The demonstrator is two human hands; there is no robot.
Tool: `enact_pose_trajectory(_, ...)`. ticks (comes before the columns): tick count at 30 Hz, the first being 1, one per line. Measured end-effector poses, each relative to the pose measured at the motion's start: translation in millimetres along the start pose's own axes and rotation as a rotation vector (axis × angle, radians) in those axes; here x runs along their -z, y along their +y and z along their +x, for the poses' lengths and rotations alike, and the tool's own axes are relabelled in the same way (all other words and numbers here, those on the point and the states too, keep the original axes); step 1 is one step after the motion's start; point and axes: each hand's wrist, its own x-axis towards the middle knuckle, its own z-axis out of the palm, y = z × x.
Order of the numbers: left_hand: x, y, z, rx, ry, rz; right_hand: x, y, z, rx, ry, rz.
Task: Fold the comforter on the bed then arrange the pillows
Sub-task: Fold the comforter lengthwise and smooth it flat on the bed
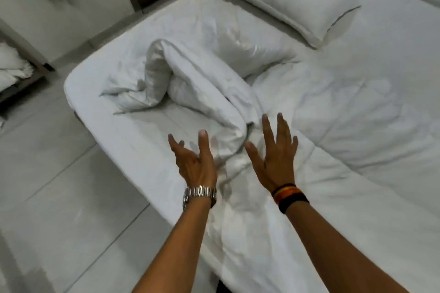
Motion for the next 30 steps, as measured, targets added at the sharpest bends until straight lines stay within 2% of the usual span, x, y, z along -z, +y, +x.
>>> enact_pose_trajectory(3, -27, 79, 86, 0.128, -0.015, -0.225, -14, -43, 78, 0.027, -0.024, 0.067)
enact_pose_trajectory(6, -42, 145, 160, 0.303, -0.082, -0.237, -35, -71, 105, 0.051, -0.192, 0.072)
enact_pose_trajectory(9, -59, 175, 215, 0.276, -0.142, -0.142, -62, -94, 103, 0.122, -0.297, -0.052)
enact_pose_trajectory(11, -63, 195, 293, 0.247, -0.253, -0.101, -116, -143, 125, 0.065, -0.256, -0.087)
enact_pose_trajectory(15, -51, 176, 302, 0.033, -0.225, -0.071, -112, -156, 117, 0.020, -0.193, -0.041)
enact_pose_trajectory(18, -13, 197, 312, -0.323, -0.078, -0.201, -100, -155, 135, 0.042, -0.037, -0.028)
enact_pose_trajectory(20, 37, 231, 369, -0.519, 0.044, -0.240, -127, -188, 174, 0.022, 0.069, -0.007)
enact_pose_trajectory(22, 84, 241, 423, -0.655, 0.057, -0.172, -164, -219, 204, -0.043, 0.111, 0.029)
enact_pose_trajectory(24, 117, 222, 451, -0.597, -0.065, -0.102, -204, -241, 215, -0.148, -0.084, -0.009)
enact_pose_trajectory(27, 149, 158, 456, -0.214, -0.226, 0.060, -254, -253, 188, -0.296, -0.432, -0.027)
enact_pose_trajectory(29, 172, 128, 464, 0.033, -0.263, 0.153, -269, -261, 175, -0.362, -0.477, -0.022)
enact_pose_trajectory(30, 182, 121, 473, 0.090, -0.255, 0.180, -273, -265, 175, -0.376, -0.432, -0.031)
